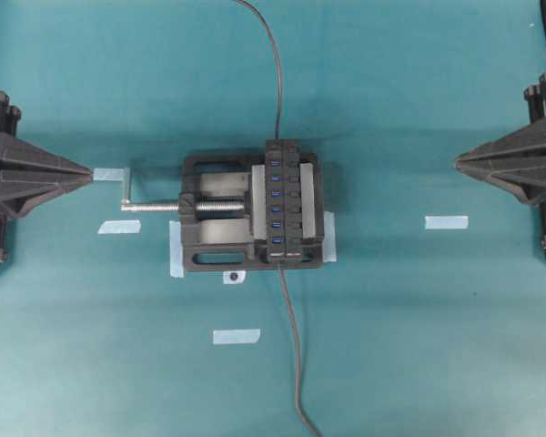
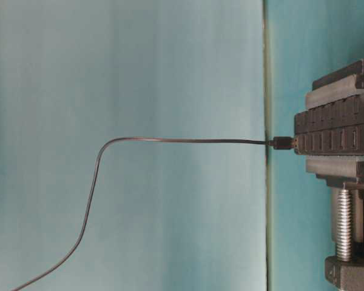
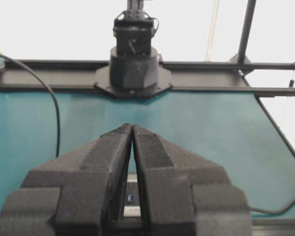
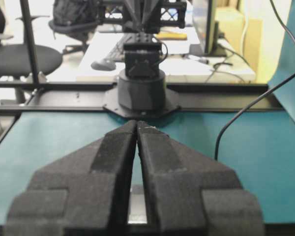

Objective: Insert the USB into the center port of the fixed hub
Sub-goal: 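Lift the right gripper and swing it toward the clamped hub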

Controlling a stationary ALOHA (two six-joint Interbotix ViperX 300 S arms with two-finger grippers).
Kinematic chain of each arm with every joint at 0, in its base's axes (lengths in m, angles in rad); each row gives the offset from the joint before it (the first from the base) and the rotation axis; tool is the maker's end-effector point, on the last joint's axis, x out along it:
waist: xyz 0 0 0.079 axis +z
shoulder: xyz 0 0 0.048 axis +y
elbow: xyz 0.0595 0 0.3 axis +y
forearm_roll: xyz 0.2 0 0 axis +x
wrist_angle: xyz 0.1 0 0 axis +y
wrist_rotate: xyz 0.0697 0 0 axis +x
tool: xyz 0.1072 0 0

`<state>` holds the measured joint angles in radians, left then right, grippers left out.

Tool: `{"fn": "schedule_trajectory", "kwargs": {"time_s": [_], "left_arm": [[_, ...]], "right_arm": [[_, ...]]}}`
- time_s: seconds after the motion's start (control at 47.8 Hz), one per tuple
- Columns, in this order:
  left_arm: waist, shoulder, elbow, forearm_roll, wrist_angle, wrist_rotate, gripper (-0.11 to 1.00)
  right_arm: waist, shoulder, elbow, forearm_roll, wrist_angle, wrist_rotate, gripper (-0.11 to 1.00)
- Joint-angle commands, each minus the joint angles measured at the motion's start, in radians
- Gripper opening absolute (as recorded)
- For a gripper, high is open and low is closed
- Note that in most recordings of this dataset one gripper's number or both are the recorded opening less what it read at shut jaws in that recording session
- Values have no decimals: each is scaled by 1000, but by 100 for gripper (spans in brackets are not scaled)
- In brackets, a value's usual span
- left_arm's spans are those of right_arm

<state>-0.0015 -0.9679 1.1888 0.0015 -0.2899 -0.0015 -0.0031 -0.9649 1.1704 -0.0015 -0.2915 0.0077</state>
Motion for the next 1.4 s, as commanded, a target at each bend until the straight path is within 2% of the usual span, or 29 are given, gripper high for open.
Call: {"fn": "schedule_trajectory", "kwargs": {"time_s": [0.0,0.042,0.125,0.23,0.481,0.794,0.941,1.38], "left_arm": [[0,20,-37,3,-3,8,13],[0,25,-43,3,3,8,12],[0,32,-51,3,31,5,0],[-5,32,-57,3,54,-8,0],[-8,40,-77,3,141,-11,0],[-8,48,-97,3,242,-18,0],[-8,51,-107,3,275,-40,0],[-8,94,-129,3,296,-52,0]], "right_arm": [[-3,3,-9,6,-3,2,16],[-5,-5,-11,15,17,6,15],[-9,-21,-14,28,80,21,6],[-14,-46,-15,32,158,55,3],[-25,-55,-41,29,350,156,3],[-107,38,-135,29,568,166,3],[-158,95,-170,26,615,164,3],[-193,244,-227,-2,623,156,3]]}}
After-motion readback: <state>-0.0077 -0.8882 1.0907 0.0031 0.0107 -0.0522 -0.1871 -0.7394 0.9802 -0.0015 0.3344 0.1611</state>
